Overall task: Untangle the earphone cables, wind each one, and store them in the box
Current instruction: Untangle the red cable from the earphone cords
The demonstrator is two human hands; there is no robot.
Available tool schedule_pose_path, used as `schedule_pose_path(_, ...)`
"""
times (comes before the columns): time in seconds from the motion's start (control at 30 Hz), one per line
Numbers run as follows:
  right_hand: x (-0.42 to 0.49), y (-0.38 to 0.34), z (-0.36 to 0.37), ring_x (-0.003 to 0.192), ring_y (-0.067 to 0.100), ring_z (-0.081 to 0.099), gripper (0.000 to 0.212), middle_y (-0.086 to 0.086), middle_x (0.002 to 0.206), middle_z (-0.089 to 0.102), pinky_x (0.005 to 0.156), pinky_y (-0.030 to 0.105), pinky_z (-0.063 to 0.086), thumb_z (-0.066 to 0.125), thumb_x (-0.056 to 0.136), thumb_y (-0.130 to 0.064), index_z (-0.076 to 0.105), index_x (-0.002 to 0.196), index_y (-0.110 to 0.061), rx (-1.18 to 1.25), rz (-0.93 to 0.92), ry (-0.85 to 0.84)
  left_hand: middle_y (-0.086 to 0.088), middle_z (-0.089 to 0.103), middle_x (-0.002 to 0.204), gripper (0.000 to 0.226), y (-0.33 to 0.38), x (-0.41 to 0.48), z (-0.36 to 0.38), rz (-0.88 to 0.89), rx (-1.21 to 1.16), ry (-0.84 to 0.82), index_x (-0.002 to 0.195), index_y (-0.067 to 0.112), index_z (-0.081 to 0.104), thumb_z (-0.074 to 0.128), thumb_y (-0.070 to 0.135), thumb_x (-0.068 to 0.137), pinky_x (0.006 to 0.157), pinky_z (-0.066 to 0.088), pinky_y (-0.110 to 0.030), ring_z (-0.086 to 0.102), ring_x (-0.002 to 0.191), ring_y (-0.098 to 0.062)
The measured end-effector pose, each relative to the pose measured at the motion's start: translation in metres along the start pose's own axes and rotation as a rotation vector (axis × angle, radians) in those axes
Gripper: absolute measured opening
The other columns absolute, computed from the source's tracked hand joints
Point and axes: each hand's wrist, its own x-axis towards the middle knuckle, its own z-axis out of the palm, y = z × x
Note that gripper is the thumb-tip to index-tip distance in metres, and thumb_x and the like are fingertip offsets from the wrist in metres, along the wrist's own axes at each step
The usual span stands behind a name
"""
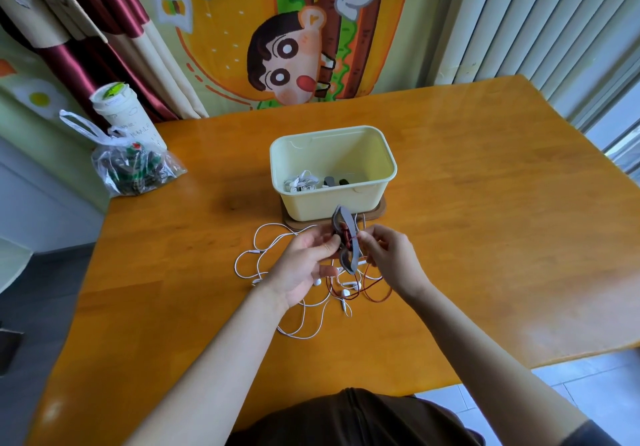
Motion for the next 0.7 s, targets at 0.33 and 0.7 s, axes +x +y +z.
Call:
schedule_pose_path(0.33,-0.005,-0.003,0.001,0.058,0.007,0.047,0.015,-0.005,0.067,0.058,0.053,0.015,0.036,0.054,0.095,-0.02,0.064,0.087,-0.012,-0.088,-0.057,0.046,-0.005,0.071,0.087,0.017,-0.003,0.002,-0.001,-0.061,-0.049,0.123,0.105,0.02,0.063,0.055,0.011,0.093,0.043,0.037,-0.017,0.065,0.065,-0.01)
schedule_pose_path(0.7,-0.003,-0.014,-0.016,0.082,0.017,0.057,0.009,-0.002,0.101,0.054,0.066,0.033,0.051,0.067,0.086,-0.021,0.068,0.094,-0.02,-0.595,-0.393,-0.111,-0.006,0.069,0.09,0.015,0.006,0.004,-0.01,-0.077,-0.102,0.163,0.102,0.017,0.065,0.054,0.011,0.093,0.04,0.038,-0.017,0.06,0.066,-0.013)
